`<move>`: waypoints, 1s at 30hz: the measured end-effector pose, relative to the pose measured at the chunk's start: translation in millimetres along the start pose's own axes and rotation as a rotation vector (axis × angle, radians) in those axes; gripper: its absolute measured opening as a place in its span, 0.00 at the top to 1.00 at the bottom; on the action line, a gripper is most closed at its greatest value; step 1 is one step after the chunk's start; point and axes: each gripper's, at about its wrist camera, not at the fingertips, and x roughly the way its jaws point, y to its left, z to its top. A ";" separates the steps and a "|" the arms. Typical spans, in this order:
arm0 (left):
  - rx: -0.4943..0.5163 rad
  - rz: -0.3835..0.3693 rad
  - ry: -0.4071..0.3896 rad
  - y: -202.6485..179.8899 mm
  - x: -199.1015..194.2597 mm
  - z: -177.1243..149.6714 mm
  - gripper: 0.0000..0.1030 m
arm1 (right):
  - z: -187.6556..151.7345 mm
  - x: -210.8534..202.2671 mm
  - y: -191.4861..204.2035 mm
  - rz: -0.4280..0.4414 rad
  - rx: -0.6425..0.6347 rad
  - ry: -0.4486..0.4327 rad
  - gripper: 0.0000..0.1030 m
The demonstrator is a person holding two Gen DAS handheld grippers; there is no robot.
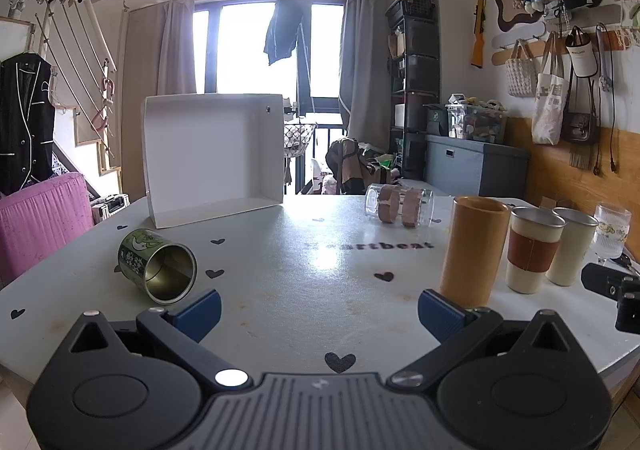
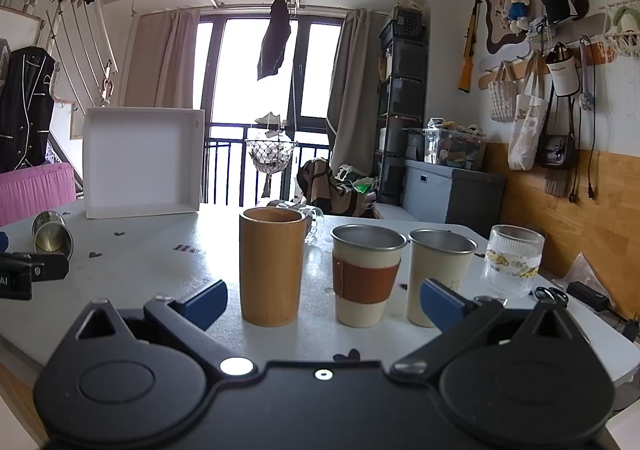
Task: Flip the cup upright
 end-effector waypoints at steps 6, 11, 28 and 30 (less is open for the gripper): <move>0.000 -0.001 0.000 0.0 -0.1 0.0 0.00 | 0.0 0.0 0.2 0.000 0.000 -0.001 0.00; 0.000 0.001 0.001 -1.0 -0.4 0.3 0.00 | 0.4 -0.7 -0.2 0.000 -0.001 0.000 0.00; 0.000 0.000 0.001 -2.3 -0.6 0.4 0.00 | 1.0 -1.6 -1.1 0.001 -0.005 0.001 0.00; 0.000 0.001 0.002 -2.8 -0.6 0.4 0.00 | 1.0 -1.7 -1.5 0.001 -0.004 0.001 0.00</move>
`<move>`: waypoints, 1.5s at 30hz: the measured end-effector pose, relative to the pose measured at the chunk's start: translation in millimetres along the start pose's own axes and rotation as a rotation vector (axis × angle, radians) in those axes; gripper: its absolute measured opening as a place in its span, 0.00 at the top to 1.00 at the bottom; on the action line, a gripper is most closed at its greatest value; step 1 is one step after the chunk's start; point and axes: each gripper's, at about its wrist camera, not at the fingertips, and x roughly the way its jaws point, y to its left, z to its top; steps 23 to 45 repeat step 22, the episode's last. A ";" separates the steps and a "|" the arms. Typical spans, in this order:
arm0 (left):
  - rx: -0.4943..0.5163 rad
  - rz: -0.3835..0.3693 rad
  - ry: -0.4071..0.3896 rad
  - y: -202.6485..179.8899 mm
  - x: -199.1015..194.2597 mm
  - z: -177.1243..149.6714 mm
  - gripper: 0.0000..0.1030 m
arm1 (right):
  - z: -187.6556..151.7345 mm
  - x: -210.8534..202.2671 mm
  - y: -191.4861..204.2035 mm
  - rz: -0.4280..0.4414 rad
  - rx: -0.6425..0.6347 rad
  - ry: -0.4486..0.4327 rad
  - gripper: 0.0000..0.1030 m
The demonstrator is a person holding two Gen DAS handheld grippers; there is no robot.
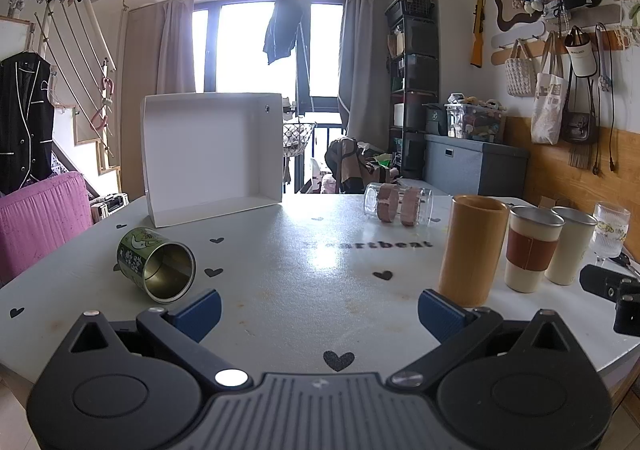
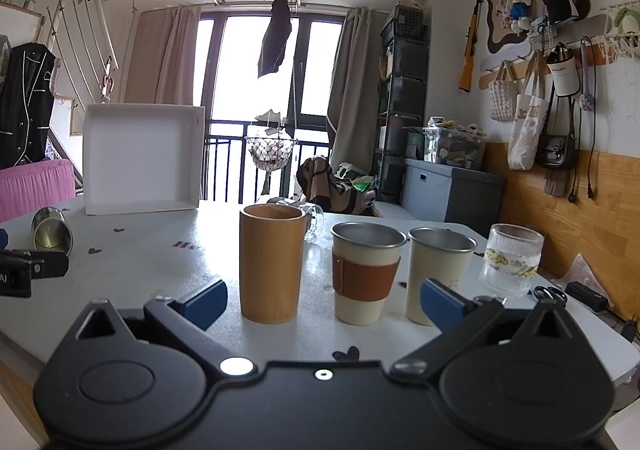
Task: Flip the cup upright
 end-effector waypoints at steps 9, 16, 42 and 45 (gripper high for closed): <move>0.000 0.000 0.000 0.7 -0.1 0.0 0.00 | 0.1 0.2 1.0 0.000 -0.001 0.000 0.00; 0.000 0.000 0.000 0.7 -0.1 0.0 0.00 | 0.1 0.0 0.5 -0.001 -0.001 0.001 0.00; 0.001 -0.002 0.001 -2.0 -0.2 -1.1 0.00 | 0.5 0.6 -0.3 0.000 -0.003 0.002 0.00; 0.001 -0.002 0.001 -2.0 -0.2 -1.1 0.00 | 0.5 0.6 -0.3 0.000 -0.003 0.002 0.00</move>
